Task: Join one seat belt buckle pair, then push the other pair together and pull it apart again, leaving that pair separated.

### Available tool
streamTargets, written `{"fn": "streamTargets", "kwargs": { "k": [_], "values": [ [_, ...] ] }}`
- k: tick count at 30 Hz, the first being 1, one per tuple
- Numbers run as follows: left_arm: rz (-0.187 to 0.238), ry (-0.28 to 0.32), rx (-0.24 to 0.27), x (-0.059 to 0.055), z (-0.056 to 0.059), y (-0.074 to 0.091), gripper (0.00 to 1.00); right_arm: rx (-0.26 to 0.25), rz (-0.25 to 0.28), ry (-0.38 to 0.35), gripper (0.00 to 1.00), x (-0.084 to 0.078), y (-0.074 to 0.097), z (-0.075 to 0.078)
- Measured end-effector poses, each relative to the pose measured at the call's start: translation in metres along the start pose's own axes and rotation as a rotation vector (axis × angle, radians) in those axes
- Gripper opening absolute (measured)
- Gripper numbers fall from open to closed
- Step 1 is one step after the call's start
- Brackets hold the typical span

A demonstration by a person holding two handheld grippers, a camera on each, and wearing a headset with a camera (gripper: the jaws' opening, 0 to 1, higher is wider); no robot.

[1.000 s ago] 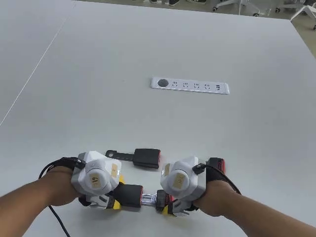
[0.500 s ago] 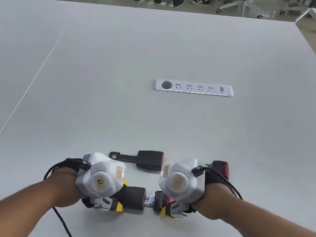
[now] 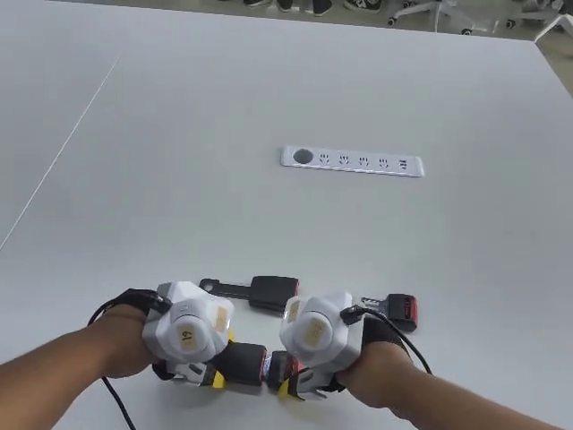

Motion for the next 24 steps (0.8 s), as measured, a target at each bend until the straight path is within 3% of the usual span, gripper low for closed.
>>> {"fn": "streamTargets", "kwargs": {
  "k": [19, 22, 24],
  "values": [
    [0.004, 0.000, 0.004, -0.0003, 0.0032, 0.0012, 0.32, -0.014, -0.023, 0.070, 0.31, -0.0055, 0.0030, 0.0064],
    [0.012, 0.003, 0.001, -0.0009, 0.0031, 0.0021, 0.32, -0.017, -0.028, 0.080, 0.31, -0.0047, 0.0027, 0.0061],
    [0.040, 0.030, -0.007, -0.0028, 0.0035, 0.0024, 0.32, -0.017, -0.033, 0.079, 0.31, -0.0056, 0.0029, 0.0061]
  ]
}}
Point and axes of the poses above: the centre of the closed fingertips' face, and the gripper's own axes: y roughly backward along the fingers, z roughly to its right, x roughly out of its top, the point moved 7 cm from there along y, roughly backward along the fingers, and after that the axes turned 12 degrees about -z, right-handed, at the moved point
